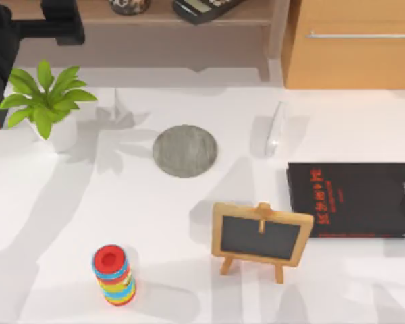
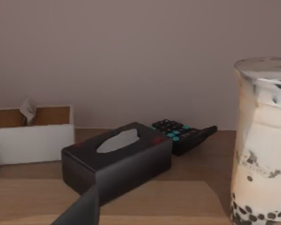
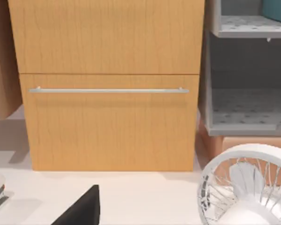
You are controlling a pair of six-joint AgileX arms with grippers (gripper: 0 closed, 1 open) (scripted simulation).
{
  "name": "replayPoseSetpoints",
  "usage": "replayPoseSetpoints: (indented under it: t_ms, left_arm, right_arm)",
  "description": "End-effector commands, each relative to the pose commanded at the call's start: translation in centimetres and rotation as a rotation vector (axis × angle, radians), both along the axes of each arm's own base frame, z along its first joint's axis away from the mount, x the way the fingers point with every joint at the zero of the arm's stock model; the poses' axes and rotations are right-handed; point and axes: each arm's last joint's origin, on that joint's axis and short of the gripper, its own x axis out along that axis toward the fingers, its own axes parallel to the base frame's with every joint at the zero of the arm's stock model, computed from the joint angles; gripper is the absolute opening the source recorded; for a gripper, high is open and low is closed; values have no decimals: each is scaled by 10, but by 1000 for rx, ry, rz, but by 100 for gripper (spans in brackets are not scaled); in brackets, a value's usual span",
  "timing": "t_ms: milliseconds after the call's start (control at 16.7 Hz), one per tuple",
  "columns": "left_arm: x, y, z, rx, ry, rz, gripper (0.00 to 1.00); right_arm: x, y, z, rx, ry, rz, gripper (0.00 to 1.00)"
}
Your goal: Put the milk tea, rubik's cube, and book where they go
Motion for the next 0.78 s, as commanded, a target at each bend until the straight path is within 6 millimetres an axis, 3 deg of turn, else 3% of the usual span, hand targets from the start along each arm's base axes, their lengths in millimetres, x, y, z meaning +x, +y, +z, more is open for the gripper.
replayPoseSetpoints:
  t_ms: [180,360,540,780]
  left_arm:
    - [56,-36,-23,7,22,-3,100]
    - [90,-66,-49,9,24,-4,100]
    - [108,-85,-64,6,15,-5,100]
    - [111,-88,-67,5,11,-6,100]
  right_arm:
    - [0,0,0,0,0,0,100]
    - [0,0,0,0,0,0,100]
    - [0,0,0,0,0,0,100]
    - [0,0,0,0,0,0,100]
